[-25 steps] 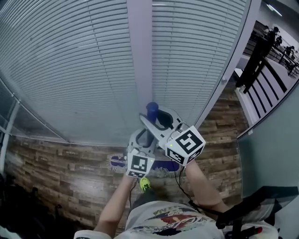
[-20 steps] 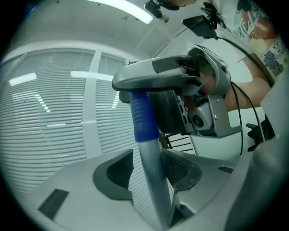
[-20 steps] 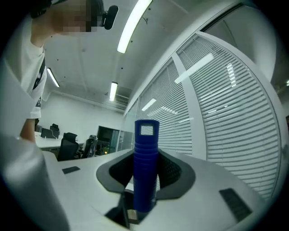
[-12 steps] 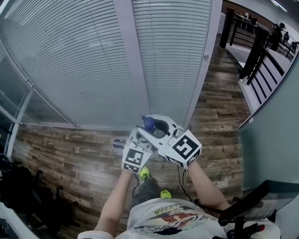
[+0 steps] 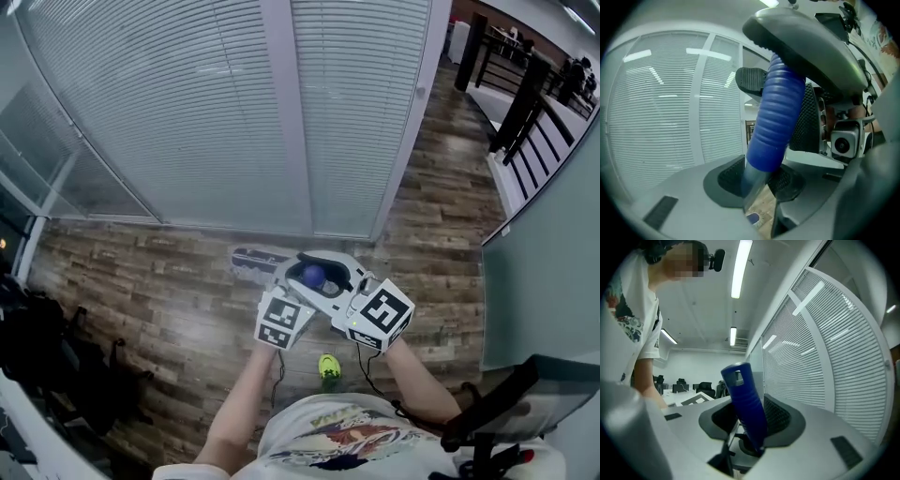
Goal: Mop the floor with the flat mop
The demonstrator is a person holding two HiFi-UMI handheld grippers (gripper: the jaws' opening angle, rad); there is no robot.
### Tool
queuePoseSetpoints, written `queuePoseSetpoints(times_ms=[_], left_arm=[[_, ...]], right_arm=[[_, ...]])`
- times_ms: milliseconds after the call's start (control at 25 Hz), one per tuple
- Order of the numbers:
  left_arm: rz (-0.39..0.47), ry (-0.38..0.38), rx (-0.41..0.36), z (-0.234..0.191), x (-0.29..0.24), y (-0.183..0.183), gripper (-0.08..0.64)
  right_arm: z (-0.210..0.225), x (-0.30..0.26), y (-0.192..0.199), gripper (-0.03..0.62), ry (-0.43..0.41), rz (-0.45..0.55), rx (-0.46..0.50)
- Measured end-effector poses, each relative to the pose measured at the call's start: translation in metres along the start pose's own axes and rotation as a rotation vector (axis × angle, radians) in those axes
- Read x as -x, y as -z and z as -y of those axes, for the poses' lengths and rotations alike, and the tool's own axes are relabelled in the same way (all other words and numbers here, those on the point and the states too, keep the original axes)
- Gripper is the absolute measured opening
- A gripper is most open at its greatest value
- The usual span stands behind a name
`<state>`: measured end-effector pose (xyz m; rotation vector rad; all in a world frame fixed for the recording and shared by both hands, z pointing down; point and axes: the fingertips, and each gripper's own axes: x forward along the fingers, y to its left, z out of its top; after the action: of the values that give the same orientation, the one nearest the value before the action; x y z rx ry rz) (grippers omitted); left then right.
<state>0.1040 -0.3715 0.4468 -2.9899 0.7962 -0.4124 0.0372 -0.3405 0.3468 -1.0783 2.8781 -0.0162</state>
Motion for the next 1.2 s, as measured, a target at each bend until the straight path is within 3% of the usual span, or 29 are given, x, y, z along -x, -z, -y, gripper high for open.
queuePoseSetpoints(times_ms=[200, 520, 920, 1200], left_arm=[[-0.01, -0.023, -0.014, 0.043, 0.057, 0.03, 0.098], [-0.047, -0.076, -0.038, 0.135, 0.135, 0.096, 0.098], [-0.061, -0.089, -0.034, 0.237, 0.196, 0.099, 0.098], [-0.087, -0.142, -0.057, 0.365, 0.215, 0.11, 0.098]], right_arm=[[-0.078, 0.02, 0.022, 0.147, 0.011, -0.038, 0.033], [-0.203, 0.079, 0.072, 0.163, -0.053, -0.093, 0.025], [-0.296, 0.155, 0.067, 0.167, -0.112, -0.097, 0.023], [-0.36, 0.274, 0.075, 0.17, -0.163, -0.077, 0.026]])
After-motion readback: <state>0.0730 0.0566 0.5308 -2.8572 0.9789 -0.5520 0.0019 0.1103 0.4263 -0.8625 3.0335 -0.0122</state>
